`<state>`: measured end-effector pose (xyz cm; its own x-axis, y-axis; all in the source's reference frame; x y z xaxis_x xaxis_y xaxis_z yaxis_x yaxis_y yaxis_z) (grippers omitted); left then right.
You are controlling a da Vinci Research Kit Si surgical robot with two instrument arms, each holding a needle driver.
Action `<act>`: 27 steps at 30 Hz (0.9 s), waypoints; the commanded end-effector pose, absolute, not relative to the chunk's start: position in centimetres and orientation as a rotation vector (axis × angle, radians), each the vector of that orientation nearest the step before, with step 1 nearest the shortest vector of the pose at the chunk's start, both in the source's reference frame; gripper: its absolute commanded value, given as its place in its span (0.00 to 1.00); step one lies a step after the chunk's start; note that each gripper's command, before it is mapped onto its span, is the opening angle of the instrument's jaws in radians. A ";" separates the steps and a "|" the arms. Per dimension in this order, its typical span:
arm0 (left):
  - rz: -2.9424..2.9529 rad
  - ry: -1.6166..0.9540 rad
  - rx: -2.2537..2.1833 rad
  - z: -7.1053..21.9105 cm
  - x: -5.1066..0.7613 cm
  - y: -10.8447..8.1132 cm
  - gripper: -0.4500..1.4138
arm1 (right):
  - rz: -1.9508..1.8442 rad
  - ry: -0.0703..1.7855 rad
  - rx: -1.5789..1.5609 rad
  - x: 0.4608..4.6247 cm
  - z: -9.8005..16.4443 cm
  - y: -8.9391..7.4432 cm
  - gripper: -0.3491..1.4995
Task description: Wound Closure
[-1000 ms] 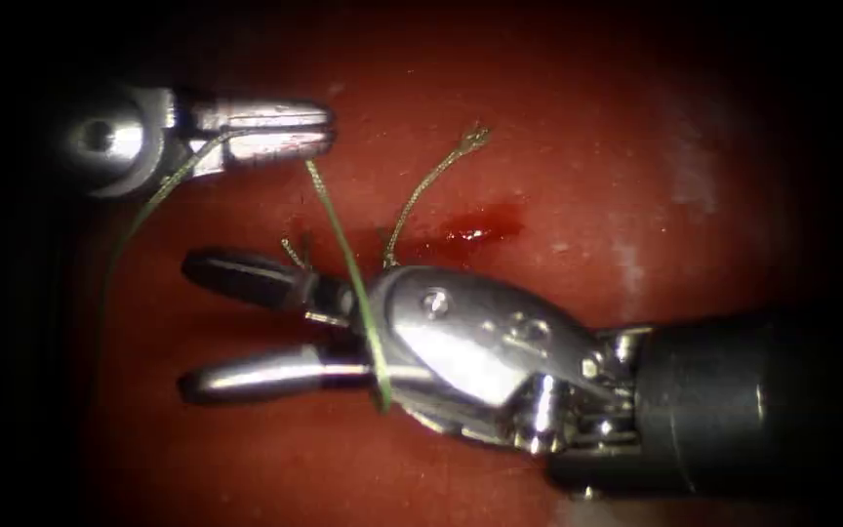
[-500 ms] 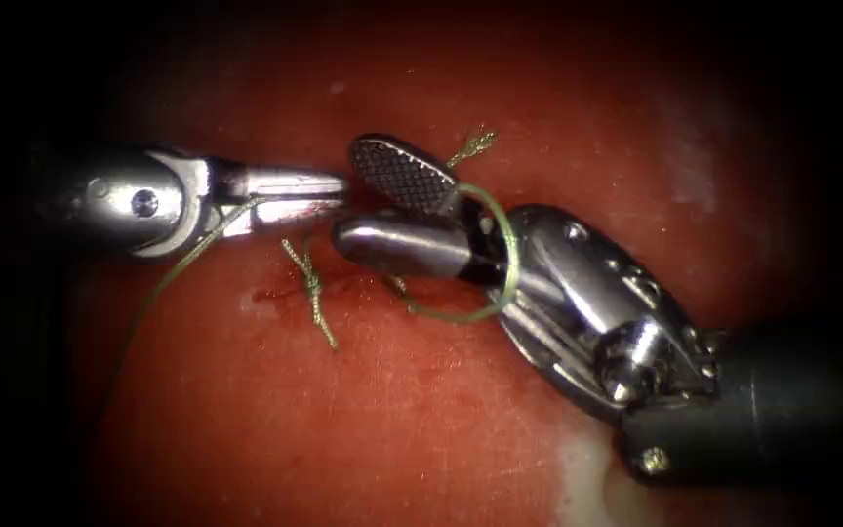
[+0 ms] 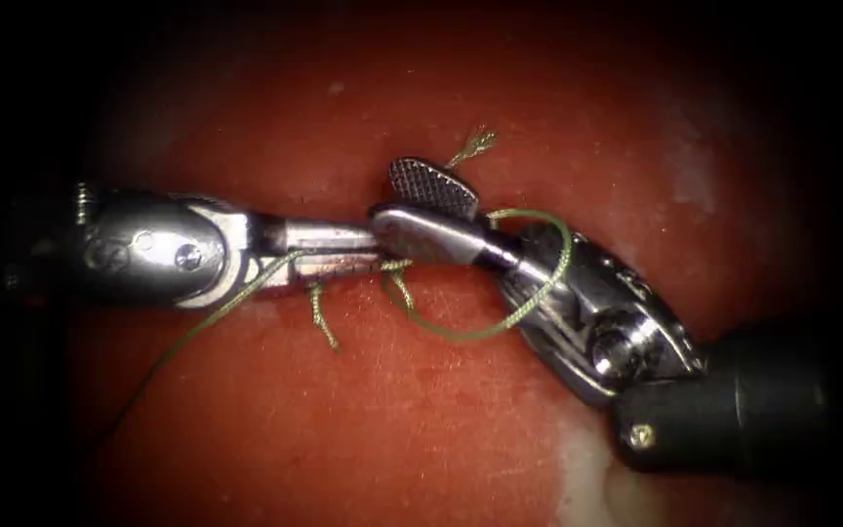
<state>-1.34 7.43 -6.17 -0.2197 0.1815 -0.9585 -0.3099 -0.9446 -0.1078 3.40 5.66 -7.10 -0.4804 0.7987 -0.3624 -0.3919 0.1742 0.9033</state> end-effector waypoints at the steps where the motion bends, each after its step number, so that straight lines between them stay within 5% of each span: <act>1: 2.231 0.148 -1.727 -6.1 -1.40 7.4 0.05 | 1.545 1.436 0.405 3.35 -7.0 5.6 0.45; 7: 2.242 0.138 -1.719 -6.1 -1.45 7.4 0.05 | 1.711 1.364 0.326 3.12 -6.7 5.6 0.48; 27: 2.248 0.124 -1.720 -6.1 -1.58 7.5 0.05 | 1.837 1.286 0.287 3.27 -6.3 5.7 0.63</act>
<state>-1.52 7.53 -6.12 -0.2361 0.1890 -0.9532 -0.2918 -0.9494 -0.1160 3.21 5.77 -6.29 -0.6090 0.7462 -0.2688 -0.5110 -0.1099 0.8525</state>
